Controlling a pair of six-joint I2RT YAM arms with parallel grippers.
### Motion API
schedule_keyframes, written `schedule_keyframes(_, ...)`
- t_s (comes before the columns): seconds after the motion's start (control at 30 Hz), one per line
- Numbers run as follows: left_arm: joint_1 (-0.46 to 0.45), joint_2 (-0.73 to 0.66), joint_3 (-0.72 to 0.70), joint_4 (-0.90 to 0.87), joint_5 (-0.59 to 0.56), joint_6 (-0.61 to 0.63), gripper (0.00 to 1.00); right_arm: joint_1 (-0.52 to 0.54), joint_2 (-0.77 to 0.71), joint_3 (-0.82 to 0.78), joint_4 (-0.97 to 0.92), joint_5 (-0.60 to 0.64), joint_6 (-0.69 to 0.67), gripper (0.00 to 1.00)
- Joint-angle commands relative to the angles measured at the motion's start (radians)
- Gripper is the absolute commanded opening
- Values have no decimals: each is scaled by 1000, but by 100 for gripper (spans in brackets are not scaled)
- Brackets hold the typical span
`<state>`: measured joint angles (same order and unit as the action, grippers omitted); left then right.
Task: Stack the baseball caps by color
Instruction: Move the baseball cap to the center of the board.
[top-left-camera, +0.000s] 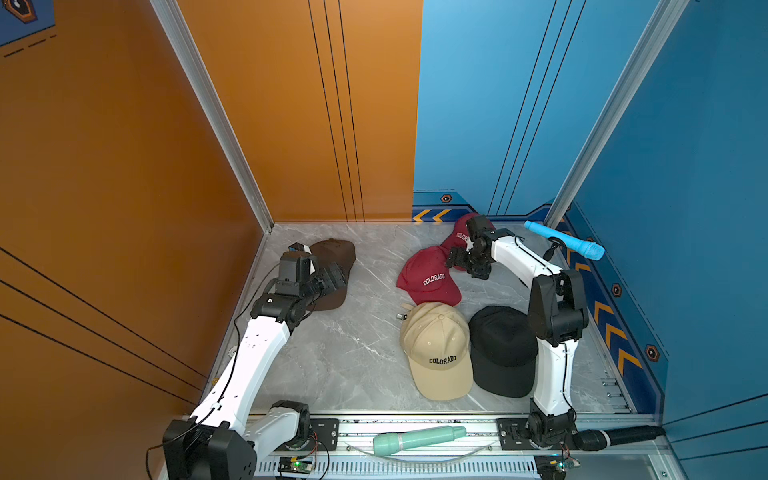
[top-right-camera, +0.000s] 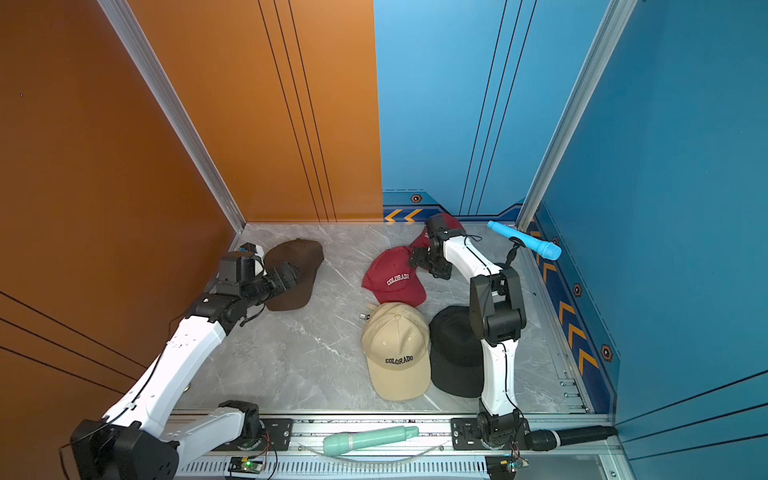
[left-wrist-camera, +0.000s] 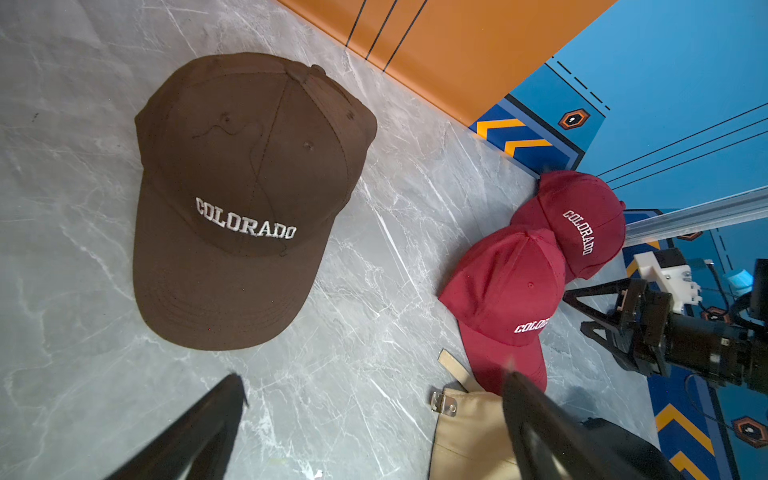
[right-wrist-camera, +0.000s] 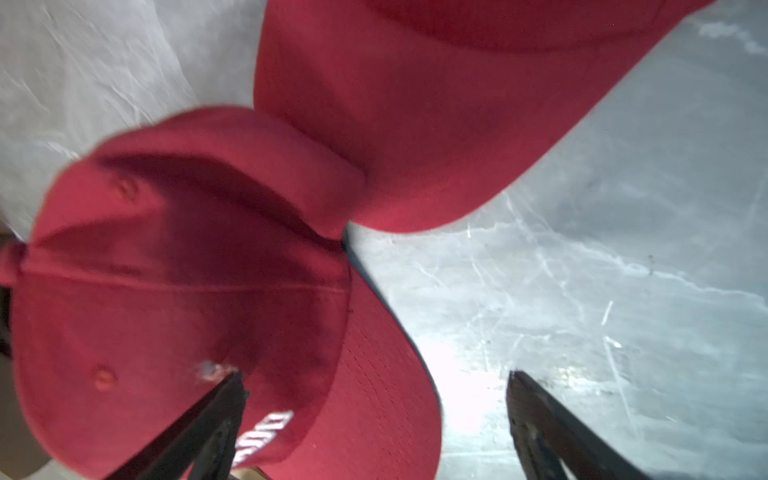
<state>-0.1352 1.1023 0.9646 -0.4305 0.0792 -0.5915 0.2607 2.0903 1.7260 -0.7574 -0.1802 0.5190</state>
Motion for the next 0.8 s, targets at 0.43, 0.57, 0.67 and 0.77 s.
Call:
schedule_keyframes(0.43,20,-127,-61,-61,-5,-8,98,160,86,15,169,-267,134,99)
schedule_keyframes(0.57,21,-143,-64,-66,-15,-15,98,186,131,52,255,-323,221,99)
schedule_keyframes(0.67,21,-154,-68,-68,-19,-20,98,203,162,115,259,-340,244,99)
schedule_keyframes(0.77,19,-160,-70,-70,-25,-26,98,217,173,169,233,-337,233,99)
